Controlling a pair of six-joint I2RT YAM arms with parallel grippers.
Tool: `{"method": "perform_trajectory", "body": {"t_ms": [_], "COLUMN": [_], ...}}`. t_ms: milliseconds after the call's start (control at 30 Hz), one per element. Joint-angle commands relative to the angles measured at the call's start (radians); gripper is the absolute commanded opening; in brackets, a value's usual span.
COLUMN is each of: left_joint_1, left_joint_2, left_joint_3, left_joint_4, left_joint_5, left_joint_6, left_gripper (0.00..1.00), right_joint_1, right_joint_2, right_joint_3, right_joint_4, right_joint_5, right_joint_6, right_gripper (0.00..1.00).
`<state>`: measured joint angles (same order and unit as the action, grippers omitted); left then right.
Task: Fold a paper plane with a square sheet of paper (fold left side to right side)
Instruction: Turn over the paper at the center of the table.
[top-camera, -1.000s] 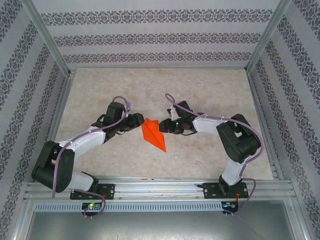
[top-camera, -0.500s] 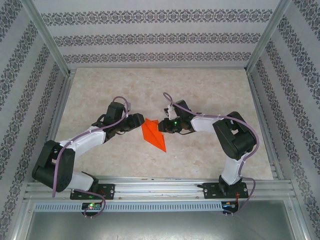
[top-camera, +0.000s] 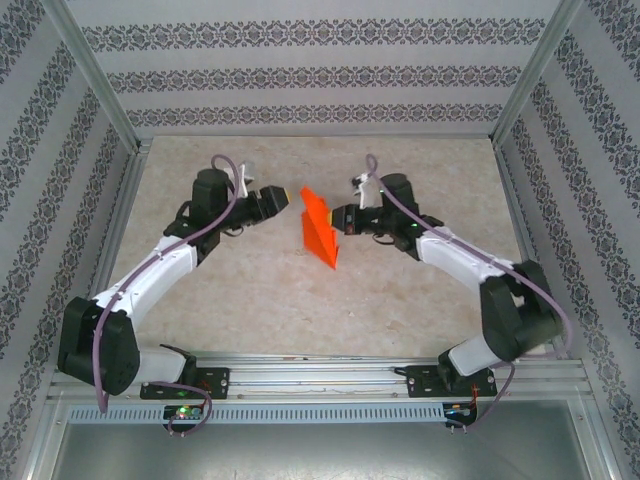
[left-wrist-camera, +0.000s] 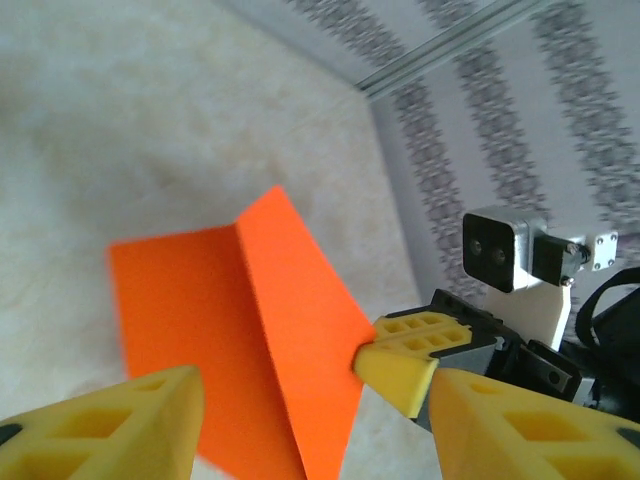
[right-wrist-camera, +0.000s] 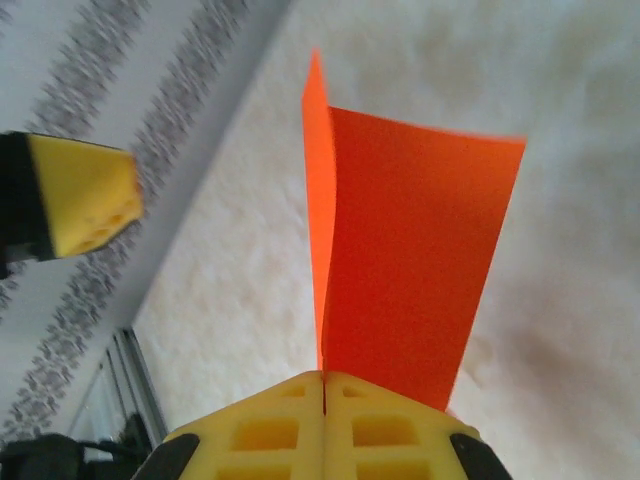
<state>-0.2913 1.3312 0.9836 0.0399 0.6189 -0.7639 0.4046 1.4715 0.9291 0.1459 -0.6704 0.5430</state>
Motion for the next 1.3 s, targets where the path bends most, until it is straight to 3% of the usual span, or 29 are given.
{"method": "perform_trajectory", "body": {"t_ms": [0, 133, 300, 367, 633, 967, 1167, 1267], "left_joint_1": [0.02, 0.018, -0.006, -0.018, -0.052, -0.072, -0.085, -0.087], "left_joint_2": [0.007, 0.076, 0.115, 0.135, 0.169, 0.204, 0.215, 0.219], "left_joint_3": [0.126, 0.289, 0.225, 0.212, 0.24, 0.245, 0.256, 0.259], "left_joint_4": [0.033, 0.072, 0.367, 0.407, 0.33, 0.405, 0.409, 0.407], "left_joint_5": [0.125, 0.207, 0.258, 0.28, 0.288, 0.314, 0.32, 0.321], "left_joint_6": [0.029, 0.016, -0.109, -0.115, -0.025, -0.061, -0.06, -0.058], "left_gripper": [0.61, 0.58, 0.54, 0.54, 0.53, 0.49, 0.45, 0.38], "right_joint_1": [-0.037, -0.082, -0.101, -0.098, -0.075, -0.057, -0.047, -0.04], "right_joint_2": [-0.086, -0.172, -0.215, -0.218, -0.224, -0.2, -0.18, -0.166], "right_joint_3": [-0.029, -0.054, -0.118, -0.138, -0.135, -0.113, -0.11, -0.102], "right_joint_4": [0.129, 0.285, 0.505, 0.574, 0.588, 0.581, 0.576, 0.577], "right_joint_5": [-0.061, -0.103, -0.112, -0.11, -0.097, -0.095, -0.09, -0.094], "right_joint_6": [-0.006, 0.069, 0.222, 0.268, 0.291, 0.301, 0.3, 0.302], "right_gripper": [0.0, 0.0, 0.0, 0.0, 0.0, 0.0, 0.0, 0.0]}}
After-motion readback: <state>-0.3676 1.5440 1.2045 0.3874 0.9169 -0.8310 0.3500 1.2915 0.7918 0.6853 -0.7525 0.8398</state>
